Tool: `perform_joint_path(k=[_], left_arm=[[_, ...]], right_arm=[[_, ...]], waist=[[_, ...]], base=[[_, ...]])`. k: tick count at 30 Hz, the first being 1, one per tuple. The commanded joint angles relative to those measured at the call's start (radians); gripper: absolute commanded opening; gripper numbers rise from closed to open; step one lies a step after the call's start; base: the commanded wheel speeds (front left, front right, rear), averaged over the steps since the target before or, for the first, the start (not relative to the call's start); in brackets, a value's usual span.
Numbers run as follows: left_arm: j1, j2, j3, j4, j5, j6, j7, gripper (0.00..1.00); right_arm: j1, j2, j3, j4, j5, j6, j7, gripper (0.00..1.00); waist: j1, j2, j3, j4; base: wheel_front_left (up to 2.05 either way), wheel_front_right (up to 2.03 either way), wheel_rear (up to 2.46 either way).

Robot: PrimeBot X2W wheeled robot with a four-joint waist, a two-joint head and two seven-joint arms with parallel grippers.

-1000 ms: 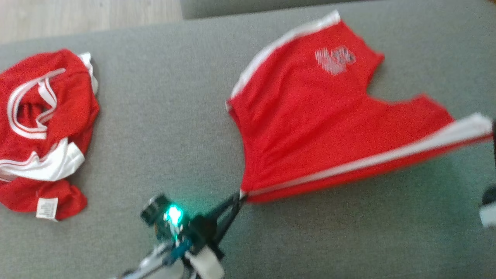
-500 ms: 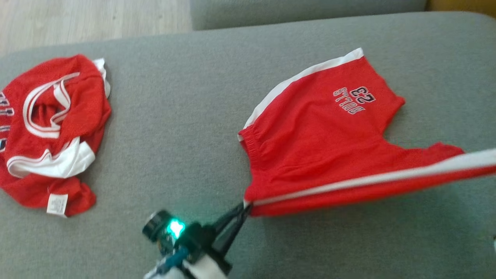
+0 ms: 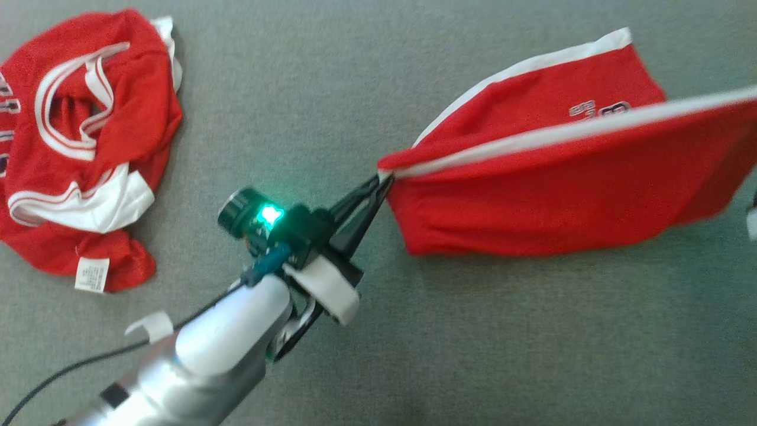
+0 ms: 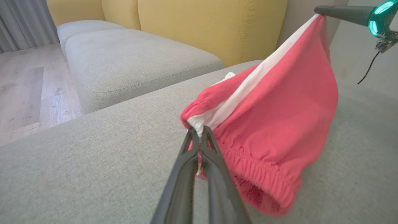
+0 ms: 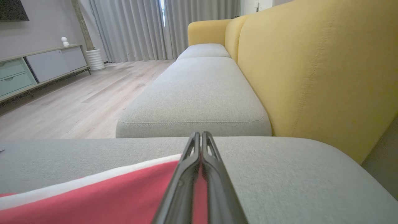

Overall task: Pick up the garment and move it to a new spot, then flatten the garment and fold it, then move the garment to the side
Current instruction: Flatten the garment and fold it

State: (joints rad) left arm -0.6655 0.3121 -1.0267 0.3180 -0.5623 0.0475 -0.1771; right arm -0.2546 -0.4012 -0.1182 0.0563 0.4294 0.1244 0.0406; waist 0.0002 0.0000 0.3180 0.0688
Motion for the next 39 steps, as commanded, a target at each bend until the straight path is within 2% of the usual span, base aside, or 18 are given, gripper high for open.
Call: perform_joint_path(k=[1,7,18,19,20,21,22,26,28,29,32,35,39], left_arm=[[-0.059,0.001,0.048,-0.001,-0.01,-0.011,-0.005,0.0],[-0.123,-0.04,0.051,0.062,0.001,-0.019,-0.017,0.0],[-0.183,-0.084,0.062,0.154,0.0,-0.028,-0.042,0.0],[-0.185,-0.086,0.062,0.162,0.001,-0.027,-0.045,0.05],[-0.184,-0.088,0.064,0.169,-0.001,-0.027,-0.047,0.24],[-0.183,-0.091,0.065,0.177,-0.003,-0.027,-0.049,0.5],[-0.181,-0.092,0.066,0.184,-0.005,-0.025,-0.051,1.0],[-0.156,-0.1,0.085,0.198,-0.015,-0.002,-0.066,1.0],[-0.135,-0.103,0.098,0.195,-0.017,0.02,-0.073,1.0],[-0.112,-0.103,0.114,0.184,-0.001,0.062,-0.079,1.0],[-0.062,-0.111,0.147,0.139,0.039,0.145,-0.084,1.0],[0.012,-0.124,0.211,0.039,0.1,0.236,-0.084,1.0],[0.129,-0.146,0.29,-0.106,0.197,0.325,-0.084,1.0]], right_arm=[[-0.072,-0.046,0.031,0.016,-0.009,0.006,-0.003,0.0],[-0.262,-0.086,0.119,0.194,-0.014,0.006,-0.028,0.0],[-0.451,-0.105,0.268,0.43,0.013,0.006,-0.087,0.0],[-0.462,-0.105,0.279,0.449,0.016,0.006,-0.098,0.01],[-0.472,-0.104,0.288,0.469,0.02,0.006,-0.11,0.26],[-0.481,-0.102,0.295,0.488,0.025,0.006,-0.121,0.6],[-0.488,-0.1,0.302,0.507,0.031,0.006,-0.129,1.0],[-0.489,-0.105,0.322,0.551,0.061,0.006,-0.168,1.0],[-0.469,-0.116,0.338,0.554,0.093,0.006,-0.17,1.0],[-0.439,-0.13,0.355,0.553,0.132,0.006,-0.159,1.0],[-0.395,-0.158,0.386,0.556,0.183,0.006,-0.122,1.0],[-0.363,-0.179,0.411,0.566,0.236,0.006,-0.067,1.0],[-0.341,-0.199,0.423,0.609,0.28,0.006,-0.013,1.0]], waist=[[-0.0002,0.0,0.041,0.023],[-0.0002,0.0,0.095,0.053],[-0.0002,0.0,0.136,0.078],[-0.0002,0.0,0.136,0.077],[-0.0002,0.0,0.135,0.076],[-0.0002,0.0,0.133,0.075],[-0.0002,0.0,0.13,0.074],[-0.0002,0.0,0.112,0.07],[-0.0002,0.0,0.1,0.068],[-0.0002,0.0,0.089,0.068],[-0.0002,0.0,0.076,0.079],[-0.0002,0.0,0.068,0.097],[-0.0002,0.0,0.061,0.133]], base=[[0.0,0.0,0.0],[0.0,0.0,0.0],[0.0,0.0,0.0],[0.0,0.0,0.0],[0.0,0.0,0.0],[0.0,0.0,0.0],[0.0,0.0,0.0],[0.0,0.0,0.0],[0.0,0.0,0.0],[0.0,0.0,0.0],[0.0,0.0,0.0],[0.0,0.0,0.0],[0.0,0.0,0.0]])
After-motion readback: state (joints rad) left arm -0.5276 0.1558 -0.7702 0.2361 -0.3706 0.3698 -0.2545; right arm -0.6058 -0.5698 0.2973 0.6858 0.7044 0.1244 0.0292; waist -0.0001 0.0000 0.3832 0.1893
